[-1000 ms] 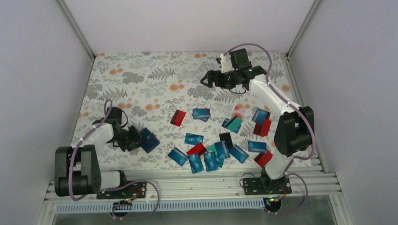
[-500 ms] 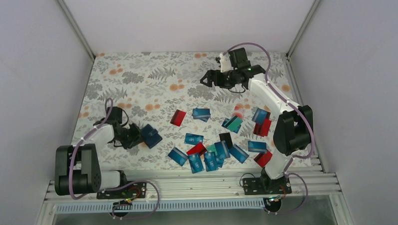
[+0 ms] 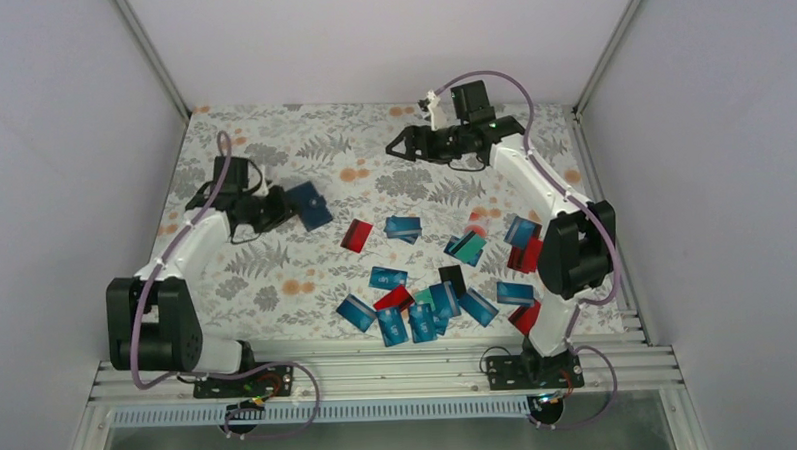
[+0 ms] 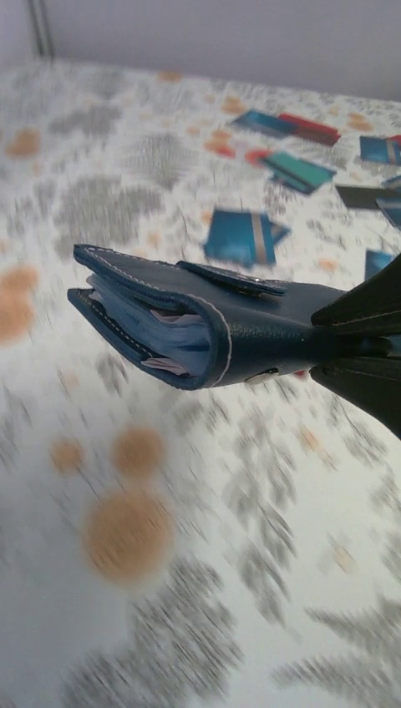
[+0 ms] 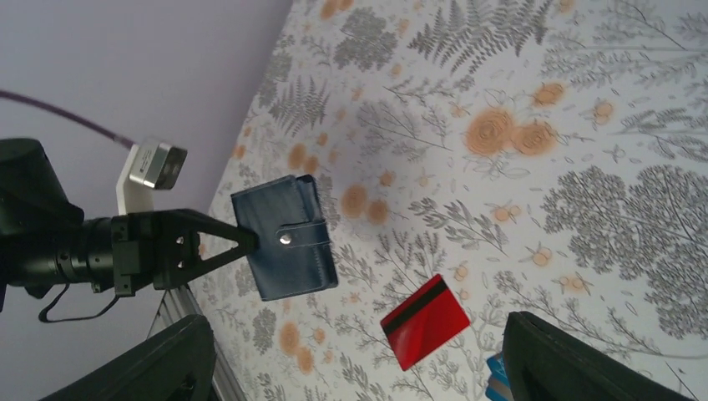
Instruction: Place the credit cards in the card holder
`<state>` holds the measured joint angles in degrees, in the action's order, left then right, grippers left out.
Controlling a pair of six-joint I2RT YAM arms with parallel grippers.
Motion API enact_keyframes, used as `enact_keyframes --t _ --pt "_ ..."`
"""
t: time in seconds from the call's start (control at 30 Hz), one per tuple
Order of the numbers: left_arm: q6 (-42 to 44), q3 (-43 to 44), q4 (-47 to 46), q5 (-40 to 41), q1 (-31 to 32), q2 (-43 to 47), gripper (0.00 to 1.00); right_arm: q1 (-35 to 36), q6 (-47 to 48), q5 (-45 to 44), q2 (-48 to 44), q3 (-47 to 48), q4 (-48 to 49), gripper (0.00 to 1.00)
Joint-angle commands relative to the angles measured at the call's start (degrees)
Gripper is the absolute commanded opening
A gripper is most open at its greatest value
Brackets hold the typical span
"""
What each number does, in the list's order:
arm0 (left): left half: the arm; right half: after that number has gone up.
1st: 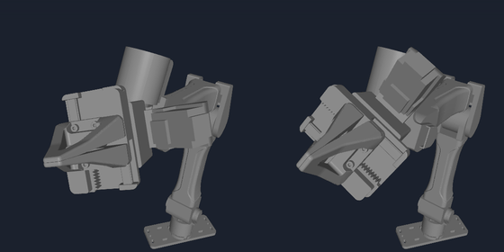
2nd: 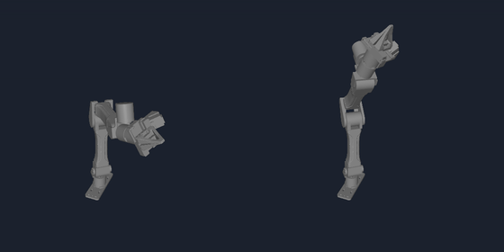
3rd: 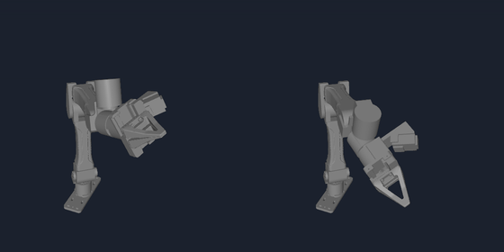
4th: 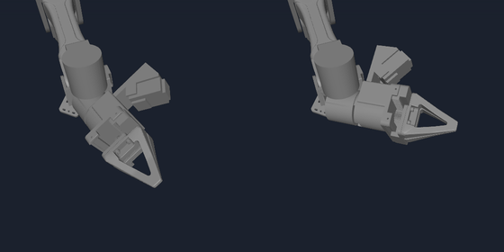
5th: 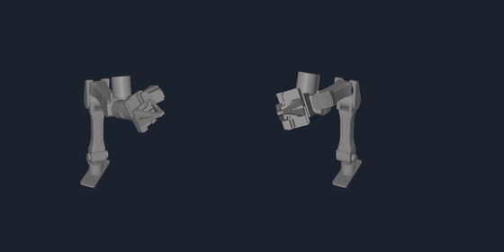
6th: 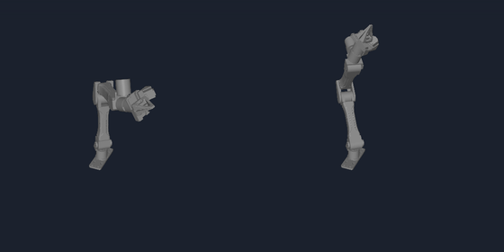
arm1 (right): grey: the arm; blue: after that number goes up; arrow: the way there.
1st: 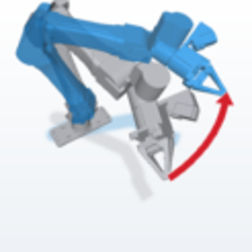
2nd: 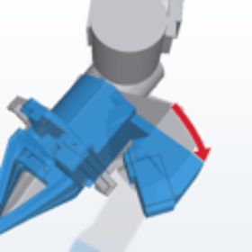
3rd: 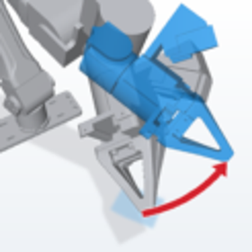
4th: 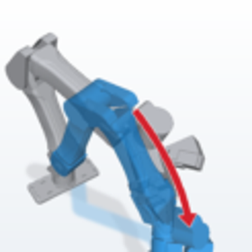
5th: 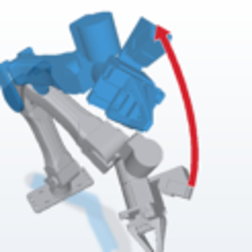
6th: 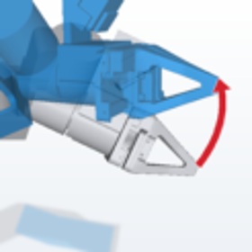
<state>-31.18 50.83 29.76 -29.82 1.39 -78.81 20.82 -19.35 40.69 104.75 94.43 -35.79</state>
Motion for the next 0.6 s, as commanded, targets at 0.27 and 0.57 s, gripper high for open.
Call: enact_keyframes --t 0.27,0.57 --pt "6.56 28.18 -1.35 -9.58 9.55 -12.55 0.02 -0.16 2.50 3.44 -3.33 4.91 2.00 0.88" --pt "12.15 38.45 -2.27 -17.85 13.72 -16.87 0.02 -4.64 2.00 16.86 -3.37 5.81 0.46 0.82"
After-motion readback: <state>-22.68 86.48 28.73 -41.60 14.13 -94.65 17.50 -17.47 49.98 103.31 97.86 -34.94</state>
